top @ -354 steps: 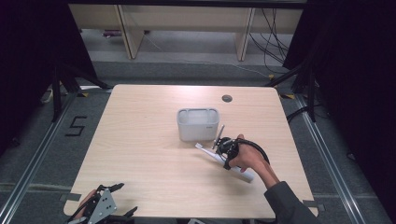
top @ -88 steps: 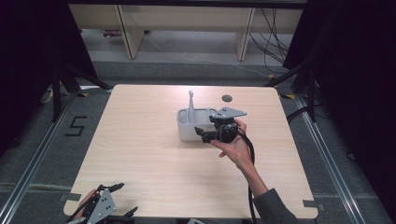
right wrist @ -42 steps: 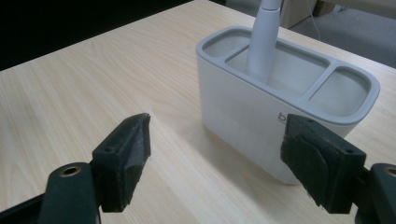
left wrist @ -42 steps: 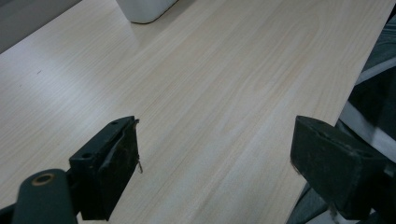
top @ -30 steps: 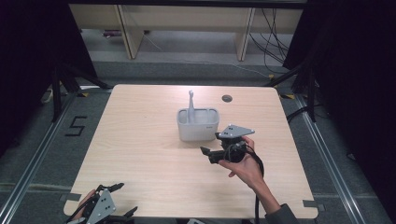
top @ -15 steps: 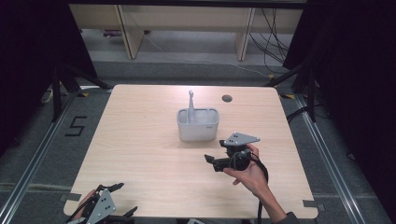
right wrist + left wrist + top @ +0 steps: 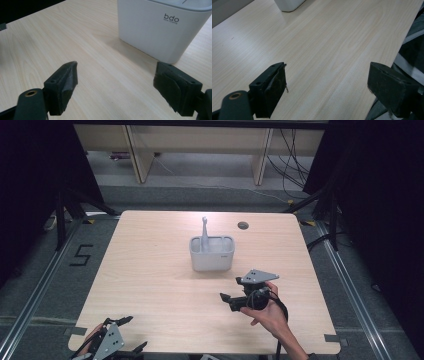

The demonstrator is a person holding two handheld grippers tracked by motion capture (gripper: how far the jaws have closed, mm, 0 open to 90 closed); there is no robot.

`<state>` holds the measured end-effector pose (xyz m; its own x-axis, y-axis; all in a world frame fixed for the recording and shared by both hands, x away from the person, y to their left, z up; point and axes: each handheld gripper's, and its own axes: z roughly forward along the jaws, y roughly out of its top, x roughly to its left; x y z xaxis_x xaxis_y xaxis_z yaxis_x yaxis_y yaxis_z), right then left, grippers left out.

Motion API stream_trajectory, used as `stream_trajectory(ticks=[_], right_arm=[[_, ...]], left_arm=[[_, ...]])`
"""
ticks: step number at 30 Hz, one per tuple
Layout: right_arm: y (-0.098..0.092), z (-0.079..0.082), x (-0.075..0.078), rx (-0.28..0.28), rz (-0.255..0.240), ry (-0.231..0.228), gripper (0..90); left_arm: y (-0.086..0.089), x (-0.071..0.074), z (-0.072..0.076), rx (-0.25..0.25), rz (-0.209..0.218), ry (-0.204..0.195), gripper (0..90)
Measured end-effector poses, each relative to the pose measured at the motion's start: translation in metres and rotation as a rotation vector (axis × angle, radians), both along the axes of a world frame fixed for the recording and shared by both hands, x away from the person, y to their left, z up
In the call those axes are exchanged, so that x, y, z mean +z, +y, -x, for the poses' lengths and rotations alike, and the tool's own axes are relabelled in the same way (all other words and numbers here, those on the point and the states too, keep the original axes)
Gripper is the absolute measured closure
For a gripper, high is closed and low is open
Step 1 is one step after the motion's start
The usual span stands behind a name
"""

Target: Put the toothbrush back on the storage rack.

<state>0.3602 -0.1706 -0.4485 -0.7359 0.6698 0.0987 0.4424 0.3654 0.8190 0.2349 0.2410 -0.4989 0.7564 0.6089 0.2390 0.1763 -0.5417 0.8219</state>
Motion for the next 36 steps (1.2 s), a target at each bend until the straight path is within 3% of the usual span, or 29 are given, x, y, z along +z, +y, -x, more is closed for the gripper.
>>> stream_trajectory(ticks=[1,2,4,5,6,9,11,12,18,19,22,23,27,30,31,34,36], right_arm=[[-0.001,-0.001,-0.002,0.009,-0.003,-0.019,20.0],[0.0,0.001,-0.003,0.002,-0.011,0.01,19.9],[-0.004,0.001,-0.004,0.004,0.014,-0.013,19.8],[-0.004,0.003,-0.005,-0.012,-0.002,0.01,19.8],[-0.006,0.002,-0.007,0.012,0.004,-0.003,19.7],[-0.008,0.007,-0.009,-0.015,-0.004,0.024,19.6],[-0.01,0.006,-0.009,0.0,0.005,0.011,19.5],[-0.01,0.01,-0.011,-0.024,-0.006,0.039,19.5],[-0.015,0.011,-0.014,-0.012,0.012,0.011,19.5],[-0.015,0.012,-0.015,-0.014,-0.008,0.028,19.4],[-0.016,0.014,-0.016,-0.027,-0.001,0.043,19.2],[-0.017,0.013,-0.016,-0.009,0.006,0.029,19.2],[-0.018,0.016,-0.019,-0.017,-0.001,0.047,18.6],[-0.02,0.017,-0.021,-0.013,0.021,0.026,18.0],[-0.02,0.019,-0.021,-0.024,0.018,0.05,18.0],[-0.022,0.019,-0.023,-0.008,0.031,0.017,17.7],[-0.022,0.021,-0.025,-0.006,0.006,0.06,17.7]], left_arm=[[0.0,0.0,0.0,0.002,0.004,-0.003,14.9],[0.0,0.0,0.0,0.0,-0.006,-0.004,14.9],[0.0,0.0,0.0,-0.001,-0.009,-0.003,14.9],[0.0,0.0,0.0,0.001,0.001,-0.003,14.9],[0.0,0.0,0.0,-0.002,-0.002,0.001,14.9],[0.0,0.0,0.0,-0.004,-0.008,-0.002,14.9],[0.0,0.001,0.0,-0.005,-0.015,0.002,14.9],[0.0,0.0,0.0,-0.004,-0.006,-0.004,14.9],[0.001,0.001,0.0,-0.005,-0.014,0.001,14.9],[0.0,0.0,0.0,0.0,-0.006,-0.005,14.9],[0.0,0.0,0.0,-0.001,-0.009,-0.004,14.9],[0.0,0.001,0.0,-0.005,-0.013,0.0,14.9],[0.0,0.0,0.0,0.001,0.001,-0.003,14.9],[0.0,0.0,0.0,-0.001,0.0,0.001,14.9],[0.0,0.0,0.0,0.001,0.002,-0.002,14.9],[0.0,0.0,0.0,0.001,-0.007,-0.003,14.8],[0.0,0.0,0.0,0.0,-0.006,-0.004,14.8]])
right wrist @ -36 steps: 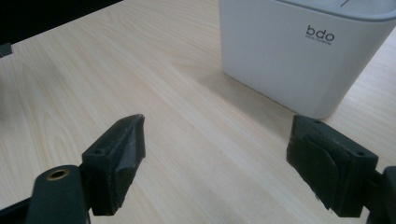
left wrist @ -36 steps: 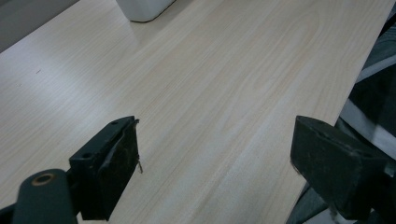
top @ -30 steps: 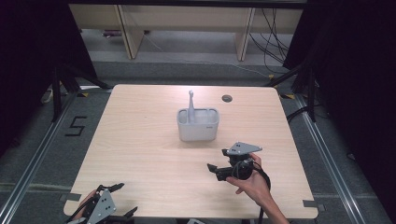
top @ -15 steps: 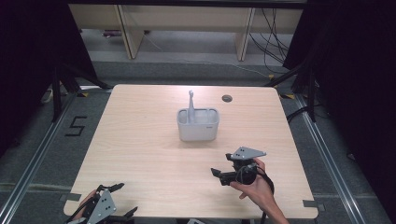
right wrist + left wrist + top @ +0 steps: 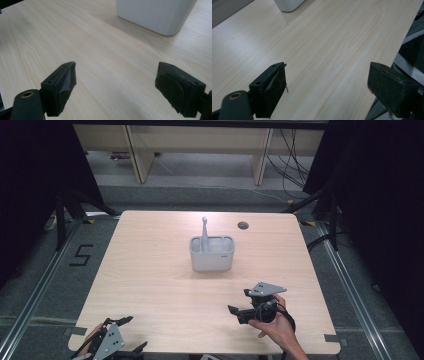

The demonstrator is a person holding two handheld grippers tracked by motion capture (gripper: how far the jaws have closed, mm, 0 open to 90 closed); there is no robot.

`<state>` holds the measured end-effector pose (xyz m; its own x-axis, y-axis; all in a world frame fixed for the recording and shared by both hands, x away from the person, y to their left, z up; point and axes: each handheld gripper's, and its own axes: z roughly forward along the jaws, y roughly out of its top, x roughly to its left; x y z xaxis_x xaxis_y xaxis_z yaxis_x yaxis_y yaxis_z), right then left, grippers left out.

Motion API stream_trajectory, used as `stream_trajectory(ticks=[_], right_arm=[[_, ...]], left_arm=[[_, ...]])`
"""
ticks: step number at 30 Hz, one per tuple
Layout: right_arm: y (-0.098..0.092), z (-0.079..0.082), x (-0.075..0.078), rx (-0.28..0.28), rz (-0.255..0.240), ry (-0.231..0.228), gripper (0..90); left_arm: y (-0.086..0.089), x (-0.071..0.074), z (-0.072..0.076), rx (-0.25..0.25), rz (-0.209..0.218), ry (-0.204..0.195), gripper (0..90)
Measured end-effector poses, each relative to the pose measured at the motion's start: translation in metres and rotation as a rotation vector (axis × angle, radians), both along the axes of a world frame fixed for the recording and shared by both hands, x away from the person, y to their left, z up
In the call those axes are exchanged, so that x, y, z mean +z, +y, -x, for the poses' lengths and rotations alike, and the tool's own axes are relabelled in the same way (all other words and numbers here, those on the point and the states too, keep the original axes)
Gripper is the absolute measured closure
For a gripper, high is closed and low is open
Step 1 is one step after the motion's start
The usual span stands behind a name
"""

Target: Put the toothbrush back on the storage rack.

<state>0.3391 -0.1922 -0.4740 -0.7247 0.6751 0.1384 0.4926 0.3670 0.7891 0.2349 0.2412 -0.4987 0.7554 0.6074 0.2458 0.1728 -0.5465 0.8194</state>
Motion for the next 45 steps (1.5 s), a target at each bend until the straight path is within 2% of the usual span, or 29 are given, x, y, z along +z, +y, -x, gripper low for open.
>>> stream_trajectory(ticks=[1,2,5,7,8,10,13,15,17,21,22,23,24,26,30,34,35,36,37,38,39,41,43,45], right_arm=[[-0.001,0.0,0.0,0.001,0.024,-0.037,17.5],[0.0,0.003,-0.001,-0.021,0.009,0.001,17.5],[-0.003,0.003,-0.004,-0.009,0.027,-0.034,17.5],[-0.003,0.005,-0.005,-0.002,0.02,-0.01,17.6],[-0.002,0.008,-0.006,-0.018,0.02,0.002,17.6],[-0.004,0.007,-0.007,0.002,0.037,-0.01,17.5],[-0.005,0.009,-0.008,-0.002,0.04,-0.013,17.3],[-0.005,0.01,-0.01,0.02,0.034,0.013,17.2],[-0.005,0.014,-0.011,-0.009,0.05,0.017,16.6],[-0.007,0.016,-0.013,0.008,0.07,0.012,16.6],[-0.007,0.019,-0.013,-0.008,0.074,0.03,16.6],[-0.008,0.019,-0.014,0.014,0.073,0.02,16.6],[-0.009,0.02,-0.014,0.015,0.073,0.023,16.6],[-0.01,0.022,-0.016,0.005,0.08,0.006,16.6],[-0.013,0.025,-0.016,0.013,0.079,0.036,16.6],[-0.016,0.028,-0.018,0.015,0.08,0.034,16.6],[-0.017,0.029,-0.017,0.013,0.082,0.03,16.6],[-0.017,0.03,-0.018,0.022,0.075,0.043,16.6],[-0.018,0.031,-0.018,0.016,0.078,0.035,16.6],[-0.02,0.031,-0.018,0.018,0.094,0.021,16.6],[-0.019,0.032,-0.018,0.011,0.081,0.042,16.6],[-0.02,0.034,-0.019,0.002,0.088,0.045,16.6],[-0.02,0.034,-0.018,0.007,0.101,0.037,16.6],[-0.02,0.036,-0.019,0.003,0.094,0.052,16.6]], left_arm=[[0.0,0.0,0.0,0.0,0.0,0.0,14.9],[0.0,0.0,0.0,0.003,0.01,0.002,14.8],[0.0,0.0,0.0,0.001,0.0,0.001,14.8],[0.0,0.0,0.0,0.001,0.001,0.001,14.9],[0.0,0.0,0.0,0.001,0.001,0.001,14.9],[0.0,0.0,0.0,0.001,0.001,0.001,14.8],[0.0,0.0,0.0,0.001,0.001,0.0,14.8],[0.0,0.0,0.0,-0.004,-0.003,0.01,14.9],[0.0,0.0,0.0,-0.004,-0.007,0.006,14.9],[0.0,-0.001,0.0,0.001,0.006,0.001,14.8],[-0.001,-0.001,0.0,0.0,0.006,0.001,14.8],[0.0,0.0,0.0,-0.003,0.001,0.001,14.8],[0.0,0.0,0.0,-0.003,-0.007,0.005,14.8],[0.0,0.0,0.0,-0.001,0.004,0.003,14.9],[-0.001,-0.001,0.0,0.002,0.006,0.0,14.9],[0.0,0.0,-0.001,0.0,-0.014,0.005,14.8],[0.0,0.001,-0.001,0.0,-0.031,0.007,14.9],[-0.001,0.0,0.0,0.001,-0.007,0.007,14.8],[-0.001,-0.001,0.0,0.001,-0.003,0.003,14.8],[0.0,0.0,-0.001,0.0,-0.013,0.005,14.9],[0.0,0.0,-0.001,0.0,-0.013,0.005,14.9],[-0.001,-0.001,0.0,0.002,-0.004,0.004,14.8],[0.0,0.0,0.0,0.0,-0.017,0.009,14.8],[0.0,0.0,-0.001,0.0,-0.031,0.006,14.8]])
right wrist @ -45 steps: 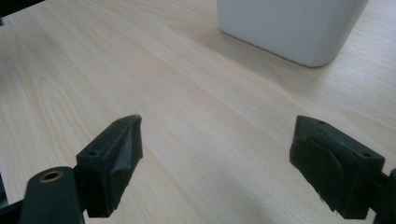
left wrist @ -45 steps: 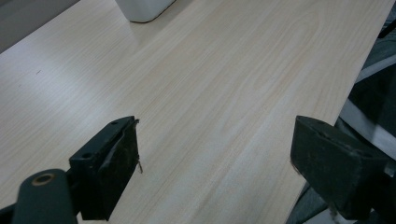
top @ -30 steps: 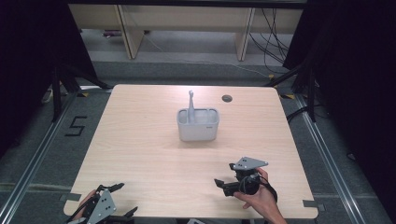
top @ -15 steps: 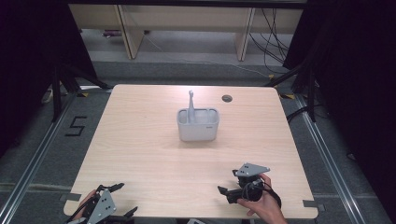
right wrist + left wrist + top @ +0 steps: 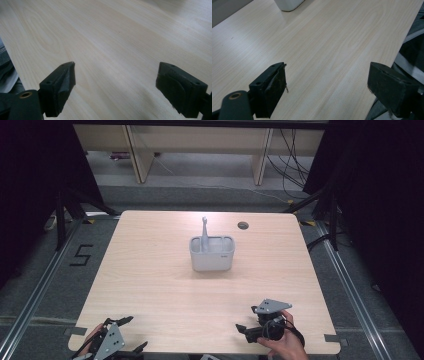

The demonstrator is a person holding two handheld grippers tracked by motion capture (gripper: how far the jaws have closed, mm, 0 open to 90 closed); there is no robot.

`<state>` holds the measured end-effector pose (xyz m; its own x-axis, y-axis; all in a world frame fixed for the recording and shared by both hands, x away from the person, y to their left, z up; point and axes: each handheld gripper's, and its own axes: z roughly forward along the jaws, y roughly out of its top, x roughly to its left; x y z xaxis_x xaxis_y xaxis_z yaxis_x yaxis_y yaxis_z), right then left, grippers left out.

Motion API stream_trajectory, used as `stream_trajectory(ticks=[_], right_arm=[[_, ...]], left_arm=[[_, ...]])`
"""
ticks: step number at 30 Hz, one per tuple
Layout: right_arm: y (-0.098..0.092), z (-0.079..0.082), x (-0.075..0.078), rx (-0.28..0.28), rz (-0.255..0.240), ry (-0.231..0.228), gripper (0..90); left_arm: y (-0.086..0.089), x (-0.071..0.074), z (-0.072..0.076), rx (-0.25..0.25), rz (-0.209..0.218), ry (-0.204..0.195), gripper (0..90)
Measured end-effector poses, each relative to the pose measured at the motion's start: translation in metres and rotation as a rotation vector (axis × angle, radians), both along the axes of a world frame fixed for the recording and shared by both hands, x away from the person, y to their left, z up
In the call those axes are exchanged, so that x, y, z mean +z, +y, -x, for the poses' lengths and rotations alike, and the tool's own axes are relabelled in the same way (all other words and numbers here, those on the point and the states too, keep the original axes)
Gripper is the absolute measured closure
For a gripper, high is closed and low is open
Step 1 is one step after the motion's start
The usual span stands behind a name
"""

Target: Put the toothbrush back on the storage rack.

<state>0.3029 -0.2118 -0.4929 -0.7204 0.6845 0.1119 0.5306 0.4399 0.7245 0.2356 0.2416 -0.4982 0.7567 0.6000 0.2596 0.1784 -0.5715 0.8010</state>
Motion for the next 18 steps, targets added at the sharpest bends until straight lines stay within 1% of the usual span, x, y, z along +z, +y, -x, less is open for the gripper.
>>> stream_trajectory(ticks=[2,3,4,5,6,7,8,9,10,11,12,13,14,15,16,17,18], right_arm=[[-0.0007,-0.0006,-0.0008,0.015,0.006,-0.01,16.6],[-0.0011,-0.0006,-0.0009,0.013,0.015,-0.024,16.6],[-0.0004,0.0008,-0.0009,0.001,0.004,0.005,16.6],[-0.0007,0.0011,-0.001,0.001,0.006,0.005,16.6],[-0.0012,0.0007,-0.0012,0.009,0.009,-0.003,16.6],[-0.0014,0.0009,-0.0013,0.005,0.017,-0.003,16.6],[-0.0008,0.0009,-0.002,0.011,0.007,0.009,16.6],[-0.001,0.0008,-0.0019,0.015,0.014,0.005,16.6],[-0.0004,0.0007,-0.0025,0.022,0.011,0.005,16.6],[-0.0006,0.0017,-0.0018,0.008,0.016,0.011,16.6],[-0.0008,0.002,-0.0018,0.011,0.015,-0.005,16.6],[-0.0008,0.002,-0.0018,0.011,0.015,-0.005,16.6],[-0.0008,0.0021,-0.0019,0.011,0.015,-0.005,16.6],[-0.0009,0.0017,-0.0023,0.017,0.016,-0.008,16.6],[-0.0009,0.002,-0.0023,0.013,0.016,0.002,16.6],[-0.0011,0.0016,-0.0025,0.013,0.017,-0.004,16.6],[-0.0012,0.0011,-0.0027,0.013,0.01,0.002,16.6]], left_arm=[[-0.0005,-0.0004,0.0004,0.0,0.014,0.002,14.8],[-0.0004,-0.0003,0.0003,-0.001,0.014,0.001,14.8],[-0.0007,-0.0006,0.0003,0.001,0.019,-0.001,14.8],[-0.0009,-0.0009,0.0003,0.001,0.024,-0.002,14.9],[-0.0005,-0.0008,0.0003,0.0,0.02,-0.004,14.8],[-0.0005,-0.0008,0.0001,-0.001,0.02,-0.003,14.8],[-0.0005,-0.0009,0.0001,0.0,0.02,-0.002,14.8],[-0.0012,-0.0015,0.0001,0.002,0.031,0.0,14.9],[-0.0008,-0.001,0.0,0.0,0.019,0.0,14.8],[0.0002,0.0003,-0.0002,0.0,-0.005,0.001,14.8],[-0.0001,0.0002,0.0002,0.002,0.0,0.002,14.8],[-0.0007,-0.0002,0.0006,0.002,0.012,0.003,14.8],[-0.0006,0.0,0.0005,0.002,0.016,0.003,14.9],[-0.001,-0.0009,0.0002,0.002,0.029,-0.005,14.8],[-0.0006,-0.0001,0.0,0.002,0.019,0.002,14.8],[-0.0005,-0.0001,0.0001,0.002,0.017,0.002,14.8],[-0.0005,-0.0001,0.0001,0.002,0.015,0.003,14.9]])
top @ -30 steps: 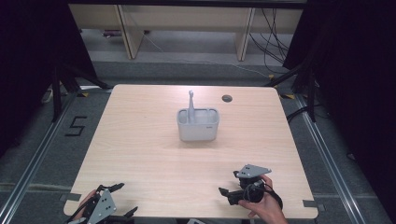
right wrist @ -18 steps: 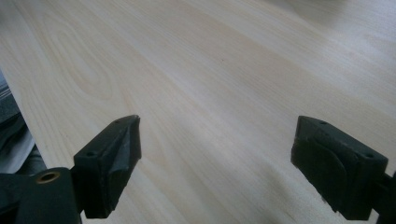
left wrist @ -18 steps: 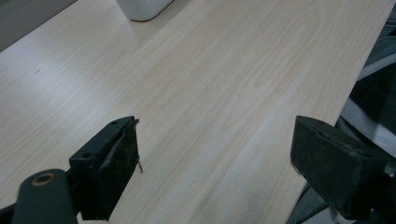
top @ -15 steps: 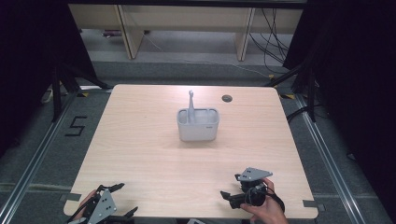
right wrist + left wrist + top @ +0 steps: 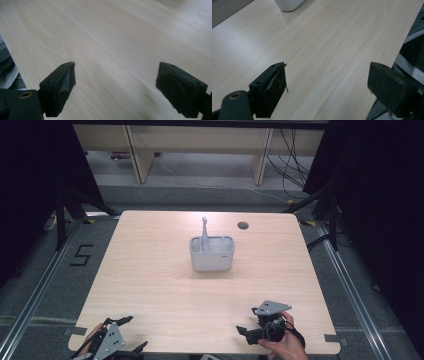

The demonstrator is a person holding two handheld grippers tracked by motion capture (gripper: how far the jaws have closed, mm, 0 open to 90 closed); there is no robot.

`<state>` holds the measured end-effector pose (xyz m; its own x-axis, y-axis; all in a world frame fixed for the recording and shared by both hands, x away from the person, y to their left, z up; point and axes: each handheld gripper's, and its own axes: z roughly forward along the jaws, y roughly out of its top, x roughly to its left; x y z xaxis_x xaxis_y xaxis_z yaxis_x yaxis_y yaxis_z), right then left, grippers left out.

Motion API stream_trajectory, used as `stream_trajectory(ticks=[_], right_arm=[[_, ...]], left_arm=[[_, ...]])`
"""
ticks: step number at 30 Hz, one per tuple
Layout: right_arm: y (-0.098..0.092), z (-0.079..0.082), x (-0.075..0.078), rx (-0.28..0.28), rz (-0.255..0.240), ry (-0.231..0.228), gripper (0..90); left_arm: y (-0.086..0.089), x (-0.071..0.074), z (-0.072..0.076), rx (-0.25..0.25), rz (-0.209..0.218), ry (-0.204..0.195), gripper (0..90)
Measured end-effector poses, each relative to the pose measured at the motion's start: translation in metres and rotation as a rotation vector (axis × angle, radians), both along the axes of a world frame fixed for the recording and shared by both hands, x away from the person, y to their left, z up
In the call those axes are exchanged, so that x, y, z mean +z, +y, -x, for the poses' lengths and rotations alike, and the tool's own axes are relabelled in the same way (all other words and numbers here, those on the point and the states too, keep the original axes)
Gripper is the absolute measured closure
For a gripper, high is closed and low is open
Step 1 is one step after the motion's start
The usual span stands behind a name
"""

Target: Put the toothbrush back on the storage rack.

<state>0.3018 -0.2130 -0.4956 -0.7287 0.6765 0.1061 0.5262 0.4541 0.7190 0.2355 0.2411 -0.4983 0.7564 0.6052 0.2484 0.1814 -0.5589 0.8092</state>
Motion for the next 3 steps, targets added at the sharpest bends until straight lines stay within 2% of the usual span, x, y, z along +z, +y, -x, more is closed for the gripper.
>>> stream_trajectory(ticks=[3], right_arm=[[-0.0012,-0.0001,0.0008,-0.002,-0.001,0.004,16.6]], left_arm=[[0.0,0.0,0.0001,0.001,-0.003,0.001,14.8]])
